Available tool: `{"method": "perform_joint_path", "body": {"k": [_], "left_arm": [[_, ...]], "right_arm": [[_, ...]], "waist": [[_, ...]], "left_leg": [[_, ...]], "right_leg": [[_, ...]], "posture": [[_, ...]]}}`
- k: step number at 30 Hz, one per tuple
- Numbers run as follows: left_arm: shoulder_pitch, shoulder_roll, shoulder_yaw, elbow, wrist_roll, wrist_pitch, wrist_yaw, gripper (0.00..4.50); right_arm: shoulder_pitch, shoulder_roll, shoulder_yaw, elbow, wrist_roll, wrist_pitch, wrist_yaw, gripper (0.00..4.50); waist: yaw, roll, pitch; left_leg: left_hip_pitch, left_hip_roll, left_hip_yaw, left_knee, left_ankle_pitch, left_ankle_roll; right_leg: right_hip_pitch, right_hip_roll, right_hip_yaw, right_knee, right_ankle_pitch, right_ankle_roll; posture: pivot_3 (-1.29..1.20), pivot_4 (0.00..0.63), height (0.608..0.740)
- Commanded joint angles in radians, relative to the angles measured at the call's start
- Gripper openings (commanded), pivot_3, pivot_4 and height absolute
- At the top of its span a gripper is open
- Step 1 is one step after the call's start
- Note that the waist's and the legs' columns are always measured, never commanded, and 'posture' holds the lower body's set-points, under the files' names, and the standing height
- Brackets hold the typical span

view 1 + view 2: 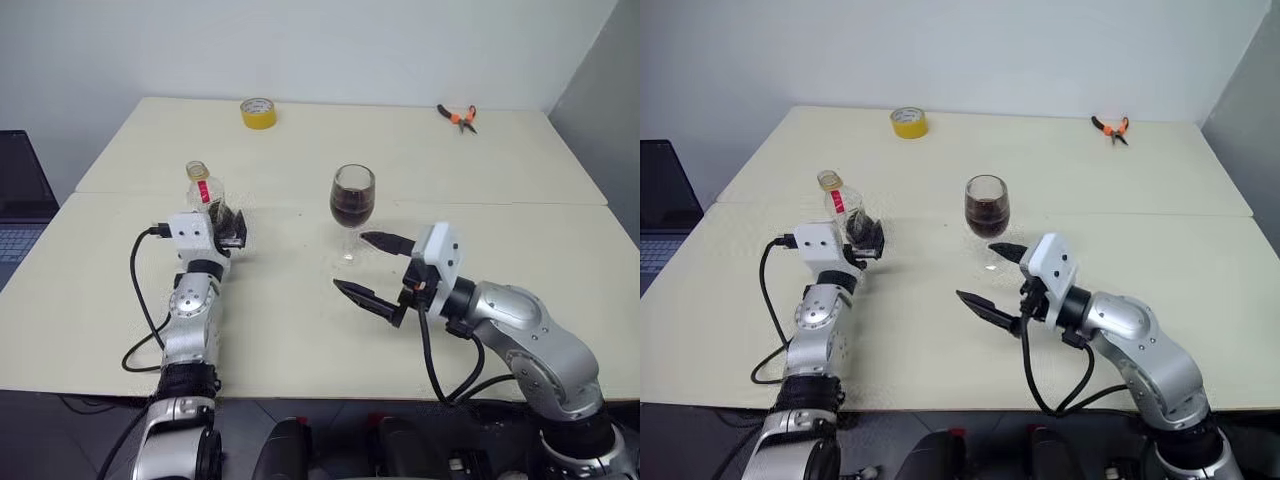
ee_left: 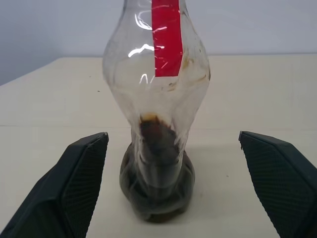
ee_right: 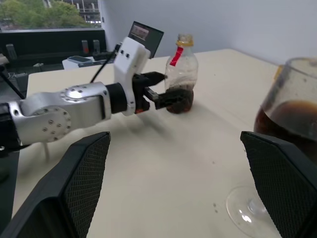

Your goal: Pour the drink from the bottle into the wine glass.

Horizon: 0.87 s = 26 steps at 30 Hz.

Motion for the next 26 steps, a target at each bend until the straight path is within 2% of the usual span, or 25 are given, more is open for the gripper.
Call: {"method": "perform_joint_path", "body": {"k": [1, 6, 12, 18, 26], "left_arm": [[0.1, -0.004, -0.009, -0.228, 0.003, 0.102, 0.019, 4.48], [0.264, -0.018, -0.086, -0.454, 0.057, 0.209, 0.021, 4.48], [0.296, -0.032, -0.065, -0.456, 0.06, 0.126, 0.021, 4.48], [0.331, -0.032, -0.059, -0.457, 0.071, 0.119, 0.027, 4.48], [0.347, -0.036, -0.068, -0.46, 0.074, 0.111, 0.025, 4.48]], "right_arm": [[0.108, 0.029, -0.053, -0.014, -0.031, -0.117, -0.04, 4.5], [0.296, 0.165, -0.023, 0.148, -0.229, -0.399, -0.188, 4.5], [0.349, 0.317, -0.033, 0.324, -0.386, -0.632, -0.369, 4.5], [0.356, 0.362, -0.093, 0.415, -0.368, -0.714, -0.415, 4.5], [0.339, 0.351, -0.126, 0.482, -0.366, -0.76, -0.398, 4.5]], "waist": [[0.0, -0.001, -0.001], [0.001, -0.001, -0.005], [0.002, 0.0, -0.005], [0.002, 0.0, -0.005], [0.001, 0.0, -0.005]], "left_leg": [[0.0, 0.0, 0.0, 0.0, 0.0, 0.0], [0.001, 0.0, 0.001, -0.003, 0.0, 0.0], [0.004, 0.0, 0.001, -0.004, 0.0, 0.0], [0.005, 0.0, 0.002, -0.007, 0.0, 0.0], [0.009, 0.0, 0.003, -0.011, 0.0, 0.0]], "right_leg": [[0.0, 0.0, 0.0, 0.0, 0.0, 0.0], [0.001, 0.0, 0.001, -0.004, 0.0, 0.0], [0.002, 0.001, 0.002, 0.0, 0.0, 0.0], [0.002, 0.001, 0.003, -0.004, 0.0, 0.0], [0.005, 0.001, 0.003, -0.005, 0.0, 0.0]], "posture": [[0.0, 0.15, 0.74], [0.0, 0.15, 0.74], [0.0, 0.15, 0.74], [0.0, 0.15, 0.74], [0.0, 0.15, 0.74]]}}
